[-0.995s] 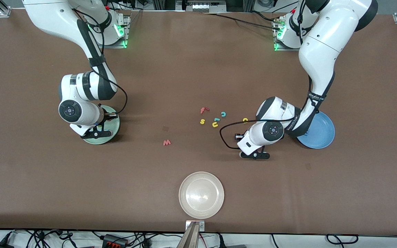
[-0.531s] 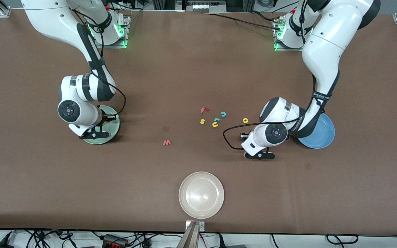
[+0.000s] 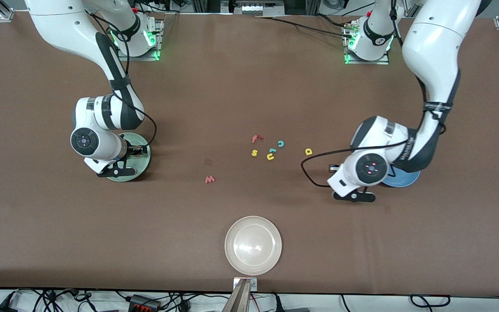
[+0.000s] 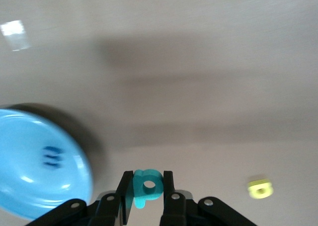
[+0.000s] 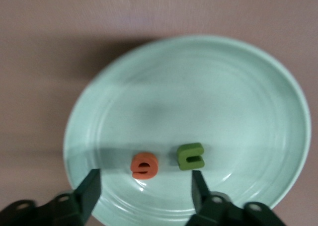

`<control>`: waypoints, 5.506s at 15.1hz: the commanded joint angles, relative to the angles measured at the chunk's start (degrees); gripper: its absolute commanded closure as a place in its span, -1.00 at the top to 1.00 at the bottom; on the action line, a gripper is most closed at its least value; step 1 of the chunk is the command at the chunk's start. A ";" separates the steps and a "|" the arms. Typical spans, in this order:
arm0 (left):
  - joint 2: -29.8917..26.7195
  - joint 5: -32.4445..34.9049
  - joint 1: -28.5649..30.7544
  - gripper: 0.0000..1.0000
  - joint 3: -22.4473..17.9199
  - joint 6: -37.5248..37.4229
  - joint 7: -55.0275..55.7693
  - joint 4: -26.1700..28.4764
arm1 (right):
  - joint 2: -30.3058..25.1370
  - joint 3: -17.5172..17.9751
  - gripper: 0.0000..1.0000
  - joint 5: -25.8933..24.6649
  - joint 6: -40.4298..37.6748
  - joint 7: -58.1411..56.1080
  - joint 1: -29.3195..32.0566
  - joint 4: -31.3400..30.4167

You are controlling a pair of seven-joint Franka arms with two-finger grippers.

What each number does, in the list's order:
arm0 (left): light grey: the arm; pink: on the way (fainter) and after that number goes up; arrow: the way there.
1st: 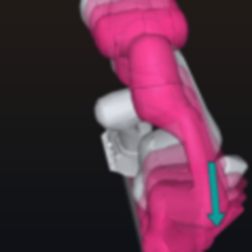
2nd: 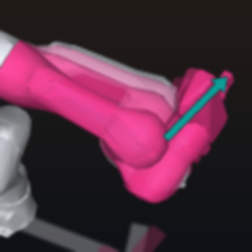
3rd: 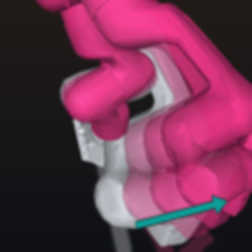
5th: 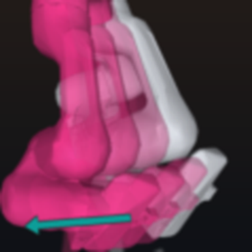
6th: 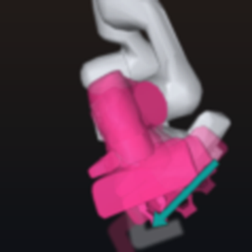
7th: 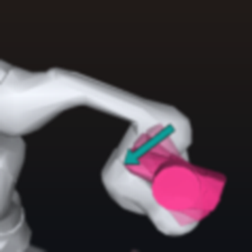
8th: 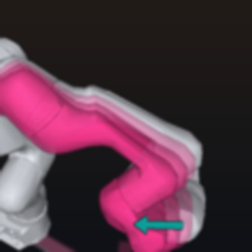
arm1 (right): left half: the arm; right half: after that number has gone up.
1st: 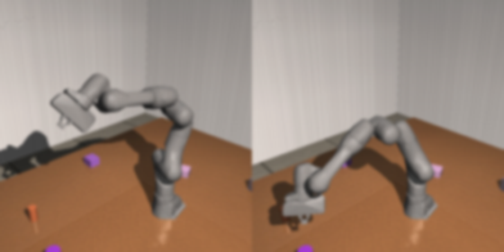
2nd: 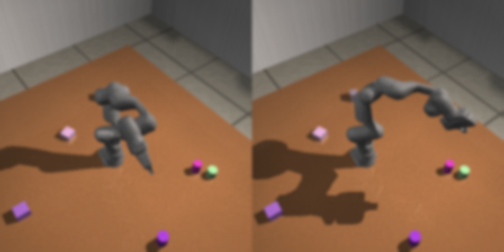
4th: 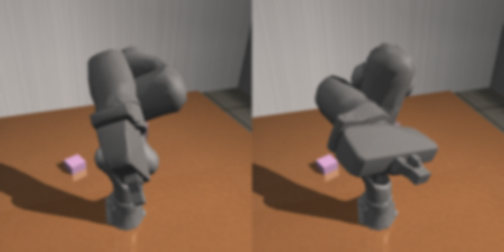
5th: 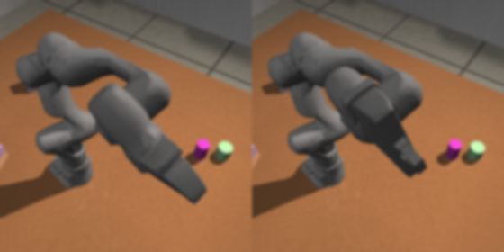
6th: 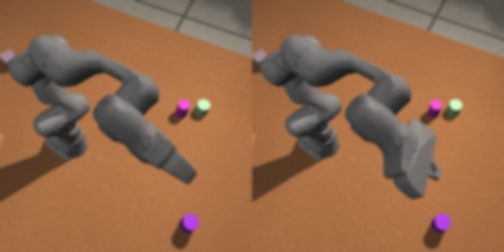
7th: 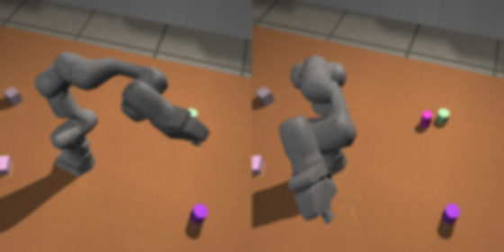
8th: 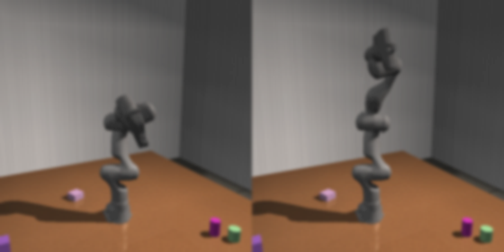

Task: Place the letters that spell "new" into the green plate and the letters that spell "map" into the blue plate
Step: 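Place the teal letter on the blue plate while the right gripper withdraws, then move the right gripper to the pink letter while the left gripper reaches yellow, then grasp the pink letter with the right gripper while the left gripper grasps yellow, then place the yellow letter on the blue plate while the right gripper carries pink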

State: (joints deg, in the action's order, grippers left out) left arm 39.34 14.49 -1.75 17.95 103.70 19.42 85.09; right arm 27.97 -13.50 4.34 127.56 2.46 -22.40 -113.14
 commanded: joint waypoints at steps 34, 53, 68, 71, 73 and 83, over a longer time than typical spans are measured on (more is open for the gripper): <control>1.61 1.49 7.29 0.52 17.30 27.08 24.34 22.66 | 17.20 8.40 1.00 -0.12 -1.36 -63.72 -10.38 30.17; -2.51 3.52 8.51 -0.88 14.93 8.21 21.81 15.46 | 21.16 8.31 0.48 -5.66 7.35 -67.23 -13.11 29.91; -3.30 15.48 28.12 1.00 14.92 1.07 -1.93 15.54 | 21.60 8.31 -0.38 -5.75 7.35 -67.14 -13.64 30.00; -5.93 15.04 28.29 1.00 17.55 0.98 -2.29 15.02 | 21.52 8.31 -0.67 -5.83 7.26 -66.27 -13.63 30.00; -6.73 14.86 28.12 1.00 20.01 -1.98 -2.20 11.69 | 21.16 8.23 -0.76 -5.75 6.91 -66.18 -13.46 30.00; -6.12 7.48 27.41 1.00 27.84 -15.80 -2.20 -7.65 | 7.37 6.30 -0.77 -5.57 -19.88 -58.02 -3.09 28.86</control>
State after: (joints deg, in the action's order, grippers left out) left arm 32.49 23.81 25.69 45.63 91.11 17.96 81.62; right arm 39.03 -7.34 -0.99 112.33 -59.48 -26.02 -82.05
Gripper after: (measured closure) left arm 0.000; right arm 0.731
